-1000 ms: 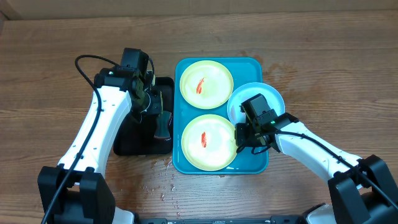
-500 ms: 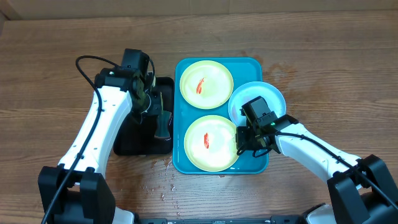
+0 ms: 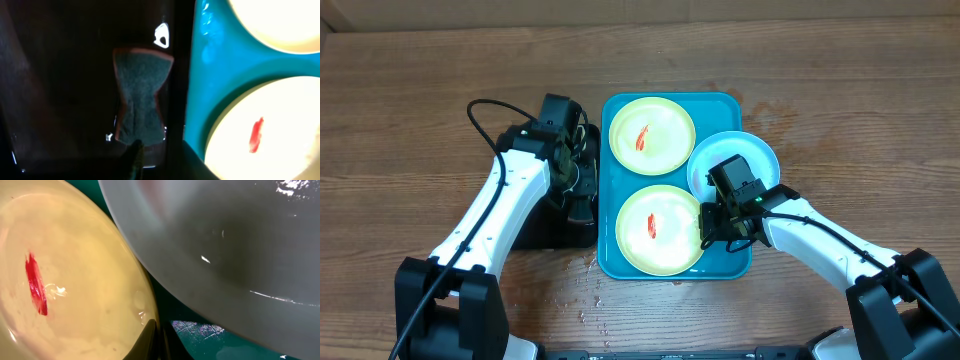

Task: Clean dirty plates on tray and stack at the side

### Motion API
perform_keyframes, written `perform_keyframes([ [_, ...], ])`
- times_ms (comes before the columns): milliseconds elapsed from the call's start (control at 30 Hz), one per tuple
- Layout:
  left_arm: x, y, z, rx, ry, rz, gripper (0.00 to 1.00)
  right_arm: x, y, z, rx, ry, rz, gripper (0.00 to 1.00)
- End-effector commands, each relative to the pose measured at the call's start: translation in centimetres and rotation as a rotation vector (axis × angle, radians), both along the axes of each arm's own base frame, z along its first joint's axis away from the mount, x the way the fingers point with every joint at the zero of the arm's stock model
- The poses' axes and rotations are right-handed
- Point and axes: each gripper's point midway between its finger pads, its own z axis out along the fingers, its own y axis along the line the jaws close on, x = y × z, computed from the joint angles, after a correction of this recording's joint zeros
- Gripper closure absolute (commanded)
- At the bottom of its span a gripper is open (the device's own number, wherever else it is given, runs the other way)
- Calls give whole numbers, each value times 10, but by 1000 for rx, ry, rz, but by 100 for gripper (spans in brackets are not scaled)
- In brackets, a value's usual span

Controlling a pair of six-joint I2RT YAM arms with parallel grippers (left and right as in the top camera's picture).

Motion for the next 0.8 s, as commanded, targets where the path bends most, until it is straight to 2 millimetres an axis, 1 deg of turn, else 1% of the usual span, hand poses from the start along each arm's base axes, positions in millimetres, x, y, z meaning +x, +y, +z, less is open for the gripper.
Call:
perform_keyframes([
  [0, -10, 10, -18, 62, 32, 27, 74, 1, -5, -3, -31, -11, -3, 96],
  [167, -12, 11, -32, 58, 20, 27, 74, 1, -5, -3, -31, -11, -3, 96],
  [367, -11, 11, -42, 54, 0, 28, 80, 1, -4, -3, -29, -13, -3, 96],
  [433, -10, 10, -44, 52, -8, 28, 79, 1, -4, -3, -29, -14, -3, 96],
  [567, -8, 10, -47, 49, -19, 29, 75, 1, -4, -3, -29, -13, -3, 96],
  [767, -12, 11, -53, 50, -15, 29, 75, 1, -4, -3, -28, -13, -4, 96],
])
